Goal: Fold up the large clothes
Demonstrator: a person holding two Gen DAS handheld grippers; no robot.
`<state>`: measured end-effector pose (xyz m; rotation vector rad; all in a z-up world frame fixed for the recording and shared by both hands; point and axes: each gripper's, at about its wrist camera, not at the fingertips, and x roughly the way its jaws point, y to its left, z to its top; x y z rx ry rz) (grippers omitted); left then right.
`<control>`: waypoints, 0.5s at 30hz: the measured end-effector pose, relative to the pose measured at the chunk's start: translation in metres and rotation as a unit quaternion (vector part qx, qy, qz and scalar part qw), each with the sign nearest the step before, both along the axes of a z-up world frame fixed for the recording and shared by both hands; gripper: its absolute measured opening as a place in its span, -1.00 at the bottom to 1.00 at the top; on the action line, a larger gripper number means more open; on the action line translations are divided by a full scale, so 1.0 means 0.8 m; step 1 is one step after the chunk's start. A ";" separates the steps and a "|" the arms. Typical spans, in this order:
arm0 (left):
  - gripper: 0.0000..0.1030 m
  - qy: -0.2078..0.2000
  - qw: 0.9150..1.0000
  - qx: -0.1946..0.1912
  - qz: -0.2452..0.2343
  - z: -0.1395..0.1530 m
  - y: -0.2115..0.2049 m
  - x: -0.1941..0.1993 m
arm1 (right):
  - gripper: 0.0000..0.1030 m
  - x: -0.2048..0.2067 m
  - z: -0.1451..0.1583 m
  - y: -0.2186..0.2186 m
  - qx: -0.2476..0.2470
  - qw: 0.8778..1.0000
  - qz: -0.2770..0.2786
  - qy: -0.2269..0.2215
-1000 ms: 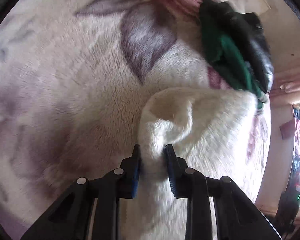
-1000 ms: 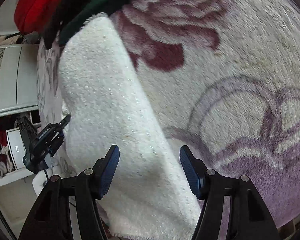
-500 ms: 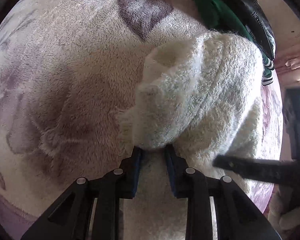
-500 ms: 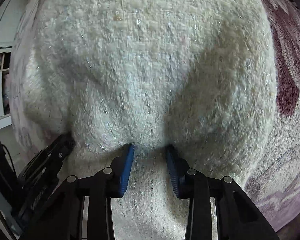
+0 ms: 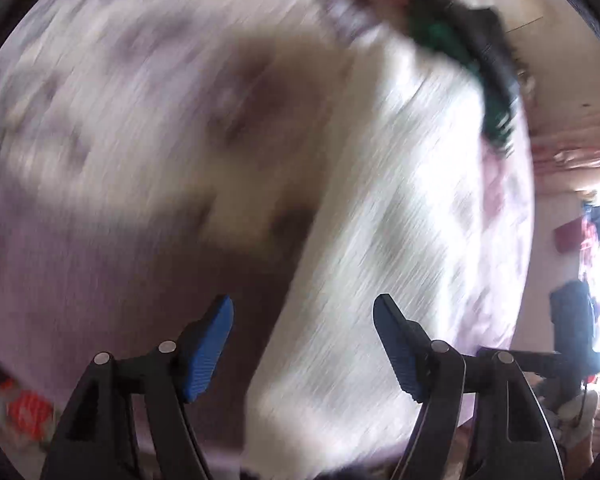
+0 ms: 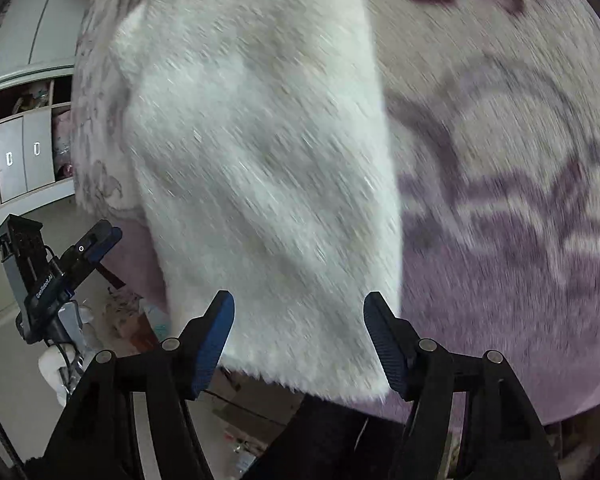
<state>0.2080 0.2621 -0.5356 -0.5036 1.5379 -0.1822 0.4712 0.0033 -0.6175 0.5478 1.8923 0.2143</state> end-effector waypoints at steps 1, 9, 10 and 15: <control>0.37 0.027 1.000 0.002 0.001 -0.017 -0.002 -0.026 | 0.34 -0.024 -0.011 -0.009 -0.002 1.000 -0.010 0.013; -0.81 0.002 0.999 0.029 0.026 -0.019 -0.027 -0.129 | -0.58 -0.140 -0.101 -0.055 0.041 0.989 -0.129 0.062; -0.81 -0.007 0.999 0.027 0.029 -0.009 -0.026 -0.136 | -0.60 -0.144 -0.099 -0.054 0.033 0.989 -0.134 0.058; -0.76 0.022 0.999 0.023 0.033 -0.041 -0.007 -0.156 | -0.64 -0.154 -0.100 -0.060 0.016 0.992 -0.110 0.056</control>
